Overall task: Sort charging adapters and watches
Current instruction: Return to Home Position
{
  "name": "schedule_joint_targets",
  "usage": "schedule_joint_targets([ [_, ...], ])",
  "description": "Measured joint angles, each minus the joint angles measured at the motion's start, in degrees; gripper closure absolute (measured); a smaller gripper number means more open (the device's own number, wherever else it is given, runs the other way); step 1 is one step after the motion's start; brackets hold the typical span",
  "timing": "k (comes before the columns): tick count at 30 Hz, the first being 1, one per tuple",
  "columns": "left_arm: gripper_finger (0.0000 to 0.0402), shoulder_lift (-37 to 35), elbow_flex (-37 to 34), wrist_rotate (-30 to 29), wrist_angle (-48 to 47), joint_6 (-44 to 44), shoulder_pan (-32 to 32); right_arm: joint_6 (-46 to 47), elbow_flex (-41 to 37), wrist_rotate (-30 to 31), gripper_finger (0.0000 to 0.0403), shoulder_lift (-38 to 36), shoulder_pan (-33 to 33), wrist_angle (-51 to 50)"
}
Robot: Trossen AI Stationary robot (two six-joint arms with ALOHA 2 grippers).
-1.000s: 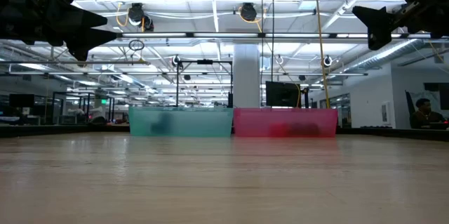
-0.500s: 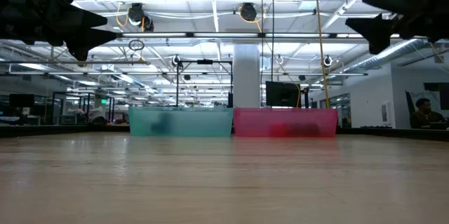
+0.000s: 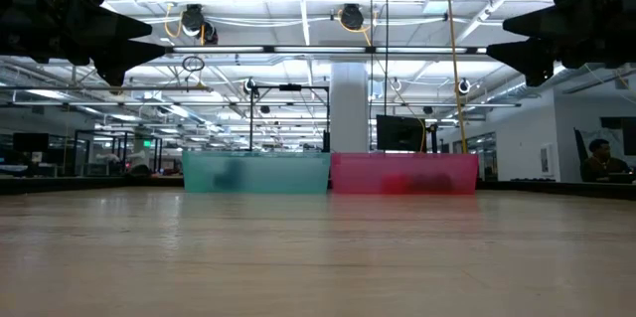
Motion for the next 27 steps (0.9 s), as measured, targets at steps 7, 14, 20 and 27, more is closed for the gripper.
schedule_joint_targets([
  [7,0.0174,0.00,0.00,0.00,-0.02,-0.01,0.00,-2.57,0.00,0.00,0.0135,0.00,0.00,-1.42],
  [14,0.0174,0.01,0.00,0.02,0.00,0.00,0.00,-3.46,0.09,-0.10,0.0135,0.00,0.00,-2.52],
  [20,0.0174,0.00,0.00,0.02,0.00,-0.02,0.00,-3.46,0.13,-0.11,0.0135,0.00,0.00,-3.31],
  [27,0.0174,0.02,0.00,0.02,-0.02,-0.02,0.00,-3.46,0.13,-0.11,0.0135,0.00,0.00,-3.29],
])
